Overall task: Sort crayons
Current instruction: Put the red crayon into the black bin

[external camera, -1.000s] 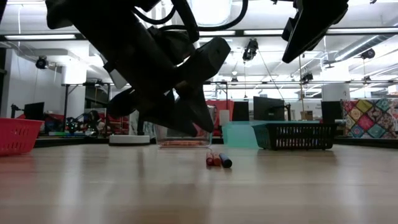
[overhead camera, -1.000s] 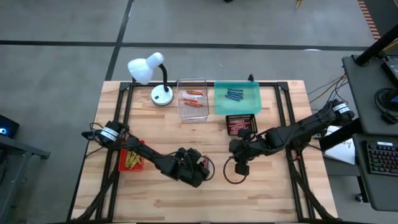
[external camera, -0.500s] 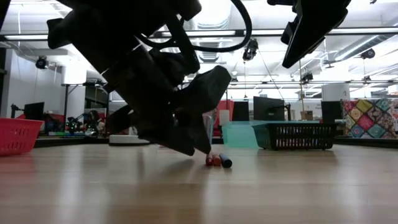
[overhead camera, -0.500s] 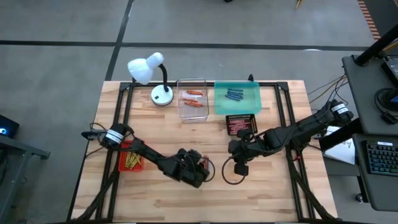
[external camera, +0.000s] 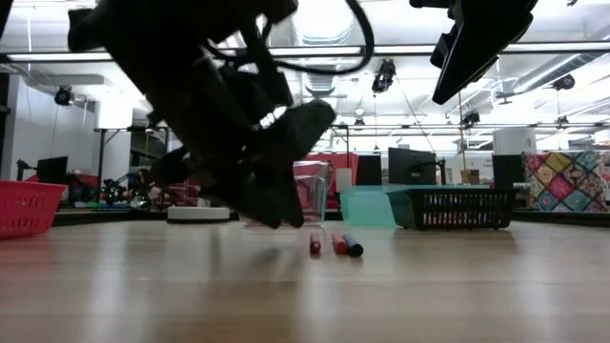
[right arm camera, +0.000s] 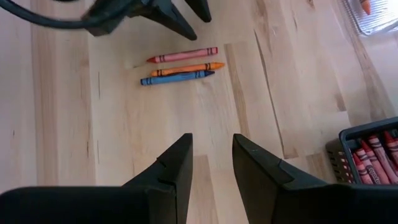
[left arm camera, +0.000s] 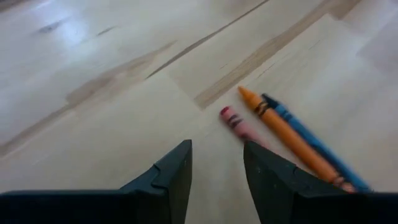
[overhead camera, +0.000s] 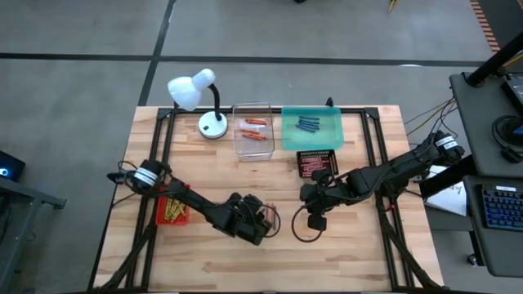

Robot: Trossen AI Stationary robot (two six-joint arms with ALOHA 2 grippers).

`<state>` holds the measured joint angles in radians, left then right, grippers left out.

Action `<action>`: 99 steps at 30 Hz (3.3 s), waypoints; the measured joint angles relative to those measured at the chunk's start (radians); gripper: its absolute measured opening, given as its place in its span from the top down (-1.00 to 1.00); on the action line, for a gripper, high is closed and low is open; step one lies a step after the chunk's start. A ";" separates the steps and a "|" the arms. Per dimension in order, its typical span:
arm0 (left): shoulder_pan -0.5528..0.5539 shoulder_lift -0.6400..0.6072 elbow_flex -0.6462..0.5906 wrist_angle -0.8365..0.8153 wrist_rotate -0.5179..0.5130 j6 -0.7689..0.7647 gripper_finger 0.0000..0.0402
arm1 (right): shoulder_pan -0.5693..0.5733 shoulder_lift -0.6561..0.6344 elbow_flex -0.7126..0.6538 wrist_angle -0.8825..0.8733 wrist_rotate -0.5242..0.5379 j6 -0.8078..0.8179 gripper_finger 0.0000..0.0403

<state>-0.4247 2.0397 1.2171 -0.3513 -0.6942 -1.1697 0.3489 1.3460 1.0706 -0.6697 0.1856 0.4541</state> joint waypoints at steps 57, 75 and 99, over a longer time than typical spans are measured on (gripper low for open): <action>-0.015 0.049 0.003 -0.053 -0.005 -0.076 0.94 | 0.000 -0.001 0.000 0.007 0.025 -0.010 0.48; -0.041 -0.101 -0.004 -0.083 0.007 0.202 1.00 | 0.000 -0.001 -0.108 0.296 0.025 -0.272 0.48; -0.068 -0.275 -0.001 0.138 -0.014 0.967 1.00 | -0.014 0.000 -0.241 0.839 0.015 -0.571 0.48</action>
<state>-0.4927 1.7645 1.2163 -0.2134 -0.7082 -0.2028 0.3353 1.3464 0.8291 0.1698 0.2005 -0.1166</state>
